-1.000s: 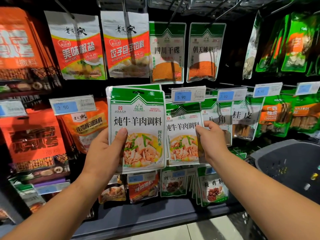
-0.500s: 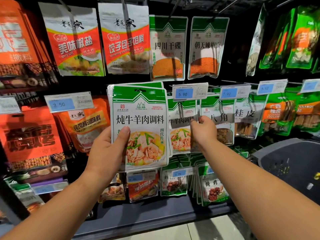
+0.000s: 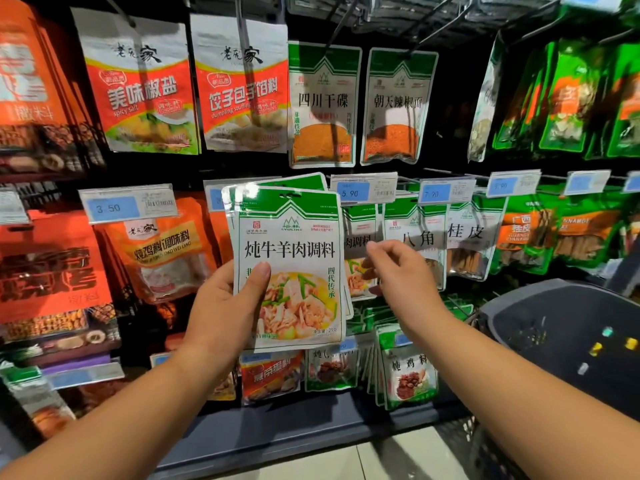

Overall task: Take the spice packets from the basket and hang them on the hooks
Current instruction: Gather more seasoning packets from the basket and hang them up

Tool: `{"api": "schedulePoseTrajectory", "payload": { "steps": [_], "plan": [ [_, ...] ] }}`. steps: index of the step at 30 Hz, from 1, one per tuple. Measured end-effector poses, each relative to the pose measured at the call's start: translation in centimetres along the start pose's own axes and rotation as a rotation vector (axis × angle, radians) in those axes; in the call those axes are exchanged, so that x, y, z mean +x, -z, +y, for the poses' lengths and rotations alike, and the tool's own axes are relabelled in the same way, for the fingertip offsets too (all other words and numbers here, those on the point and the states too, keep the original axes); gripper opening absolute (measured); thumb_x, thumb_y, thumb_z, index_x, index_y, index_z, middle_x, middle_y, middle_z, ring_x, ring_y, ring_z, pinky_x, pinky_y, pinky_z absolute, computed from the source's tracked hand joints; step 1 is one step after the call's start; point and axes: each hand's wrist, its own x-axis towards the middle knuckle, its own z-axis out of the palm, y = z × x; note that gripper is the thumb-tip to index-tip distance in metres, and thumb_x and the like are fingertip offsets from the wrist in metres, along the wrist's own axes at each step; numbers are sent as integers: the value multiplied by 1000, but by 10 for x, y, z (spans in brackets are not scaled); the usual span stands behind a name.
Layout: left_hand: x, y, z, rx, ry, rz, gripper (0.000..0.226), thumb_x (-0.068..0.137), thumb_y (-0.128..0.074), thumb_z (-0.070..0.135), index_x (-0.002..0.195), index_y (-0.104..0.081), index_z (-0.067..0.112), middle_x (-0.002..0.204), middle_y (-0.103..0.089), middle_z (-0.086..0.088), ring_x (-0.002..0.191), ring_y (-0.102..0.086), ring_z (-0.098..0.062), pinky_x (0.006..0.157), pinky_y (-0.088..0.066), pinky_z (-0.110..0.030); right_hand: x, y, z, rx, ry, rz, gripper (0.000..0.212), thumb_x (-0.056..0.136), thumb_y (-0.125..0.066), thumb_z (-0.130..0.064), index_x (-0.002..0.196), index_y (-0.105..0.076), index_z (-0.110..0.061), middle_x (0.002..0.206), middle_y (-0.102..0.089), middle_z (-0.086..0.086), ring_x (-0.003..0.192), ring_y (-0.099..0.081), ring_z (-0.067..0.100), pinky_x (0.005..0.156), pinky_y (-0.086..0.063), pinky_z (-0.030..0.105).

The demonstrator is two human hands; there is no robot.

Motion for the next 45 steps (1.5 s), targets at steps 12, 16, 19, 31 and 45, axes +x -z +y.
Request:
{"api": "schedulePoseTrajectory", "payload": {
  "steps": [12,16,19,31,45],
  "plan": [
    [-7,-23,4,86,-69,-23,28,86,-79,11,109,-73,28,92,-80,10,80,-75,-5,75,-61,-23,-17,10,2,72,3,-173,8,98,-68,-31,103,-73,-27,95,-77,-16,90,-71,1,78,-54,26],
    [-8,-19,8,96,-91,9,24,88,-76,27,112,-73,30,88,-79,12,75,-72,-5,68,-59,-29,-7,22,9,125,-61,-88,10,102,-62,-29,106,-70,-24,101,-77,2,99,-73,29,83,-60,50],
    [-3,-11,9,74,-106,80,21,90,-74,27,110,-72,33,105,-79,12,97,-75,-12,87,-61,-44,3,37,17,116,-98,-34,11,104,-59,-26,110,-67,-21,106,-75,1,103,-71,29,79,-57,40],
    [9,3,5,59,-155,139,21,89,-71,34,109,-71,38,109,-78,11,99,-75,-16,86,-62,-53,28,34,39,110,-63,-151,84,79,-71,-52,153,-41,-23,157,-46,-1,141,-48,24,116,-39,56],
    [15,1,-6,18,-121,98,23,91,-71,24,113,-71,31,113,-78,5,104,-75,-20,89,-60,-53,56,5,41,237,-38,-106,87,87,-71,-52,158,-34,-20,162,-38,-1,146,-40,22,121,-32,52]
  ]
}}
